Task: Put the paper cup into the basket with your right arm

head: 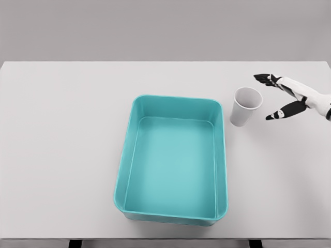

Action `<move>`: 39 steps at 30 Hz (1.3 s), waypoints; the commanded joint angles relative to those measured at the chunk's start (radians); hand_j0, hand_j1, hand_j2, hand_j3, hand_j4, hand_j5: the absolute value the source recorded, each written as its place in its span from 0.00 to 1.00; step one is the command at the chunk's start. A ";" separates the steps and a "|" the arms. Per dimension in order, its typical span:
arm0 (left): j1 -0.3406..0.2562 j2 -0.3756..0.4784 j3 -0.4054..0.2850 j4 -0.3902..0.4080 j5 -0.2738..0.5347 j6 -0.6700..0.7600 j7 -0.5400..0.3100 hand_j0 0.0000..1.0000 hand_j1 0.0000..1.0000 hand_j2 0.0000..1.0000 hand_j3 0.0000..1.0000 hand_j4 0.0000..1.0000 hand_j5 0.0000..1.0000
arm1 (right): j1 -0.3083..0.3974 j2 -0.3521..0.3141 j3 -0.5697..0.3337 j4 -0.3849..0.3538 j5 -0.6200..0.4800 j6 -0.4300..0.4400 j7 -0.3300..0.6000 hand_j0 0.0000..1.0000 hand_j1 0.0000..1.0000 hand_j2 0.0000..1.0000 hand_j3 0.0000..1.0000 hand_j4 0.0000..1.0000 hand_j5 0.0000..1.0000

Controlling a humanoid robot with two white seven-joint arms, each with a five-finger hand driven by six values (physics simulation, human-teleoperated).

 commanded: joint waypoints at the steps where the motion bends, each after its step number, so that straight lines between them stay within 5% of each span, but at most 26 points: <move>1: 0.000 0.000 0.000 0.000 0.000 0.000 0.001 1.00 1.00 1.00 1.00 1.00 1.00 | 0.000 0.013 0.001 0.009 -0.008 -0.010 0.000 1.00 1.00 1.00 1.00 1.00 1.00; 39: 0.000 0.000 0.000 0.000 0.000 0.000 0.000 1.00 1.00 1.00 1.00 1.00 1.00 | 0.002 0.055 0.044 -0.026 -0.010 -0.013 0.000 1.00 1.00 1.00 1.00 1.00 1.00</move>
